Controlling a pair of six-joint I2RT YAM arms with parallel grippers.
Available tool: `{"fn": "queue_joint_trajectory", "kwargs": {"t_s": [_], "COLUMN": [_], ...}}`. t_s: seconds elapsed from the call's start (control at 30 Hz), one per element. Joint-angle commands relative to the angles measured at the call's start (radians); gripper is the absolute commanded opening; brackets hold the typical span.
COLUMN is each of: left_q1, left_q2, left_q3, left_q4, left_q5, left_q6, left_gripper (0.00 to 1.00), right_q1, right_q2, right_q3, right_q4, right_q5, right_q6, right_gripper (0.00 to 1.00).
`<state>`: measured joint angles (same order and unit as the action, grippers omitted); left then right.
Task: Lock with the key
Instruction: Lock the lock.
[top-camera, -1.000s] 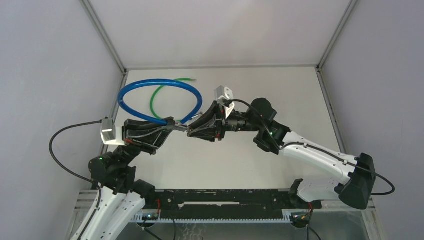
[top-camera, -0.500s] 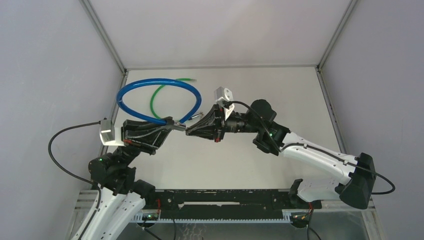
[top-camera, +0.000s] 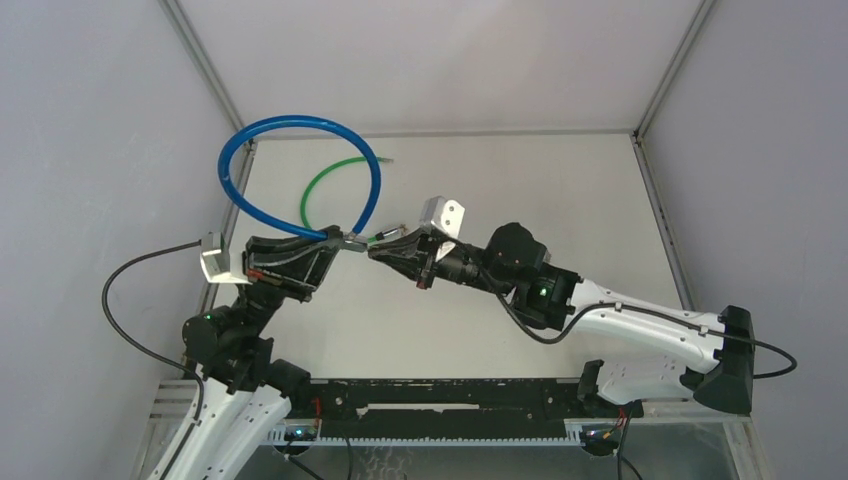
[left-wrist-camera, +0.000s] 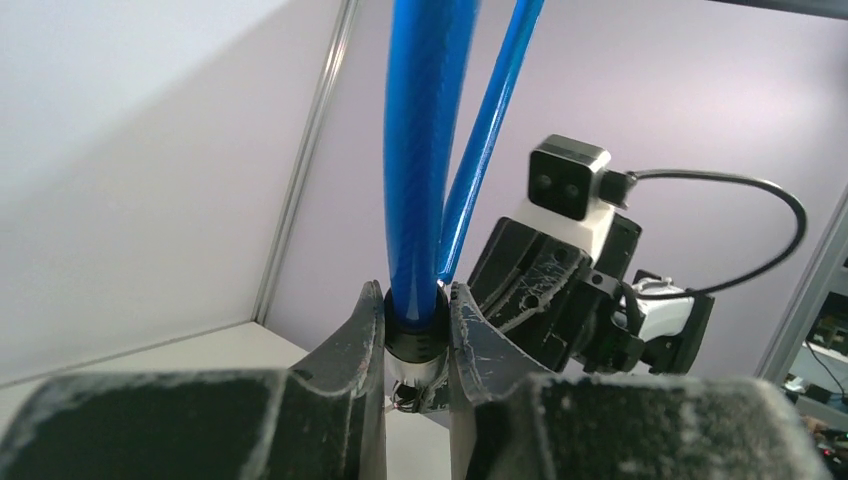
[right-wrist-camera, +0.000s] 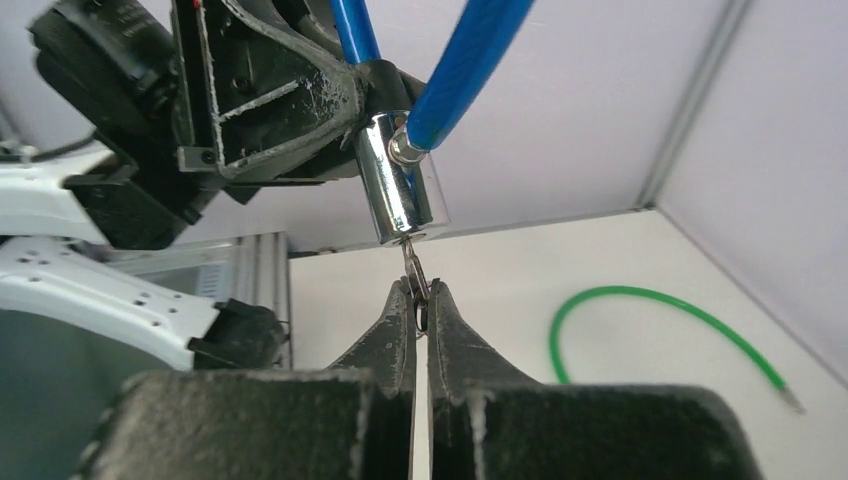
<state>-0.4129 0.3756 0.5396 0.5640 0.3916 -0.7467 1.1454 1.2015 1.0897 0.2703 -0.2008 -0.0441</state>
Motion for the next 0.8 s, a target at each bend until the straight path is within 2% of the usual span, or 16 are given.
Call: {"fn": "queue_joint_trajectory", "kwargs": {"t_s": [0.0,0.4,0.63,0.77], "left_q1": [0.017,0.034,0.048,0.057], "left_q2": [0.005,0.020,0.019,0.012], "left_q3": [-0.030,-0.055,-0.059,-0.062], "left_q4": [-0.075,-0.068,-0.076,-0.083], "left_q5": [-0.047,-0.046,-0.064,-0.066], "left_q6": [-0.026,-0.117,-0.132,-0.136], "left_gripper": [0.00,0.00,0.00,0.00], "right_q1": [0.070,0.172,0.236,0.255], "right_q2": [-0.047,0.001,0.068,0.093], "right_q3": [0.012,0.010,0.012,0.013], "right_q4": [0.091,0.207,0.395,0.454], "right_q5": [0.134,0.245,0.421,0.508], "right_q6": [-0.201,-0.563,-0.776,-0.812], "right_gripper": [0.00,0.00,0.00,0.00]}}
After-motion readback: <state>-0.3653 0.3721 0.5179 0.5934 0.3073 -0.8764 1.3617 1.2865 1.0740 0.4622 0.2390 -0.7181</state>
